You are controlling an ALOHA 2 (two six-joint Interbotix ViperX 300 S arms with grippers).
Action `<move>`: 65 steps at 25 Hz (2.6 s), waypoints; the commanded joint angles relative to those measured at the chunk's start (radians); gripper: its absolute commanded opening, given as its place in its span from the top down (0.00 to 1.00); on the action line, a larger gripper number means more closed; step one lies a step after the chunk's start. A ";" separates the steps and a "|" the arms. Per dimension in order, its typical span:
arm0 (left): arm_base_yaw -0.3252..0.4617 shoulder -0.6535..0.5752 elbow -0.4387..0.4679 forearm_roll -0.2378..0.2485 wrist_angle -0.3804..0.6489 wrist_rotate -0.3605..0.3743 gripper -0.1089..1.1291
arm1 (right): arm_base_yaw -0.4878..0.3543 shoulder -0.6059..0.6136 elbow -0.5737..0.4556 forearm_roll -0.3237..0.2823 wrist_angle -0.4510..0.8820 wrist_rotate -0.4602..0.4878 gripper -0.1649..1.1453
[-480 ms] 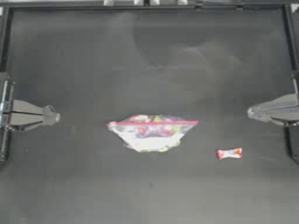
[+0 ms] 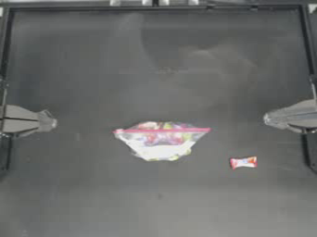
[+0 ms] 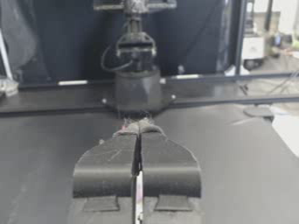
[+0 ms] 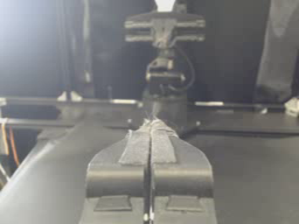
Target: Put candy in bag
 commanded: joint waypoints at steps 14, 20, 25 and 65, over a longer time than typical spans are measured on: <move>0.011 0.061 -0.087 0.003 0.164 0.002 0.11 | 0.000 0.009 -0.040 -0.017 0.041 -0.003 0.12; 0.021 0.066 -0.080 0.003 0.181 0.002 0.09 | -0.017 0.028 -0.167 0.021 0.268 -0.002 0.12; 0.040 0.086 -0.078 0.003 0.216 0.000 0.09 | -0.074 0.101 -0.304 0.055 0.476 -0.002 0.12; 0.092 0.060 0.009 0.008 0.247 0.002 0.10 | -0.038 0.985 -1.287 -0.109 1.315 -0.014 0.13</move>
